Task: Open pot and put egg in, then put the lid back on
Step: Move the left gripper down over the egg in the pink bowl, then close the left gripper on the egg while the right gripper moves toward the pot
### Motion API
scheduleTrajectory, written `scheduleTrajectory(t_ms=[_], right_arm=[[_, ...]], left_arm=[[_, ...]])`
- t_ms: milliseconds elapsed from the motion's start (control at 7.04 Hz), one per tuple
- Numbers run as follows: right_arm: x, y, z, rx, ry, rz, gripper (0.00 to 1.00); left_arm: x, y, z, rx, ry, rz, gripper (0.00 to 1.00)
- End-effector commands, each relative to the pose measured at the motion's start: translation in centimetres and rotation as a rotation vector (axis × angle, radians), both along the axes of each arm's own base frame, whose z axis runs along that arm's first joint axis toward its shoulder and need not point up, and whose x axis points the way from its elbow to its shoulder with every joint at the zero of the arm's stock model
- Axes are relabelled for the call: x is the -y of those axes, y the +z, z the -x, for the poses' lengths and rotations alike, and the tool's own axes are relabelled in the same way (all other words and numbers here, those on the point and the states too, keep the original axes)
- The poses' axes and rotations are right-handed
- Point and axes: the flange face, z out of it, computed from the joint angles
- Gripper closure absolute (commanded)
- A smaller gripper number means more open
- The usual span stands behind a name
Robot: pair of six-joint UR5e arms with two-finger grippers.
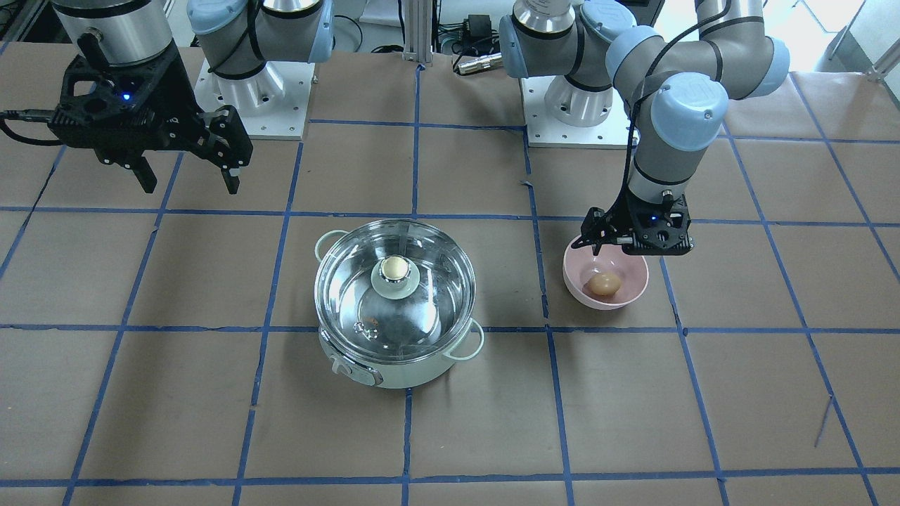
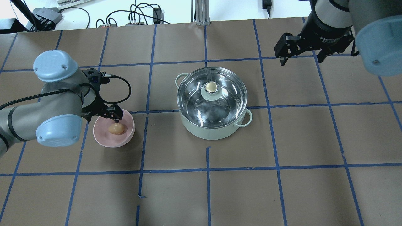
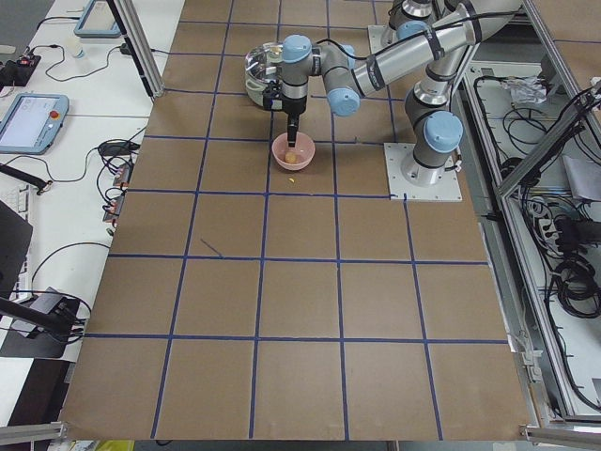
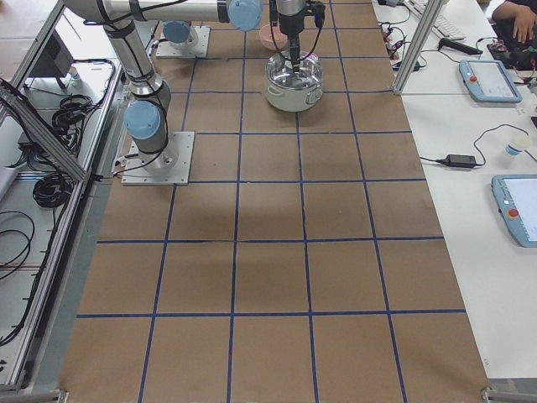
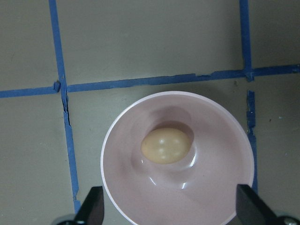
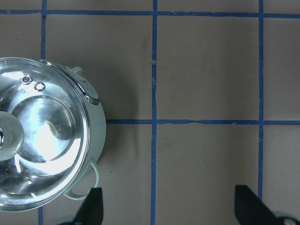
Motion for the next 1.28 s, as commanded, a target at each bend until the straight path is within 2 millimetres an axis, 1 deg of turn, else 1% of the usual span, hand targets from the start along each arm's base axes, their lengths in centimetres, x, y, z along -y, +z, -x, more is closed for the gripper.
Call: scheduleTrajectory(t_ms=[0,142,284,426,568,711,995,1137], right_arm=[[-0.1,-0.2,0.0,0.001,-0.005,-0.015,0.00],[-0.3,-0.6,-0.2,0.007,0.003,-0.021,0.00],[-0.6,-1.5,-0.7,0.024,0.007,-0.040,0.00],[-0.7,-1.9,-0.8,0.042,0.007,-0.047,0.00],[-0.6,-2.0,-1.2,0.050,0.012,-0.048,0.00],[-0.6,-1.8,-1.1,0.044,0.010,-0.040,0.00],[-0.6,-2.1,-1.2,0.047,0.012,-0.046,0.00],[-0.7,-2.2,-1.1,0.045,0.013,-0.051,0.00]], left_arm=[[0.0,-0.6,-0.7,-0.003,-0.012,-0.015,0.03],[-0.2,-1.5,-1.7,-0.007,-0.010,-0.031,0.04],[-0.7,-2.9,-1.9,-0.058,-0.010,-0.023,0.04],[-0.9,-3.7,-1.6,-0.088,-0.037,-0.007,0.04],[-1.0,-3.9,-1.5,-0.090,-0.039,-0.011,0.04],[-0.9,-4.4,-1.5,-0.095,-0.042,-0.020,0.04],[-0.2,-4.4,-1.7,-0.084,-0.126,0.014,0.04],[-0.3,-4.9,-1.7,-0.084,-0.182,-0.001,0.04]])
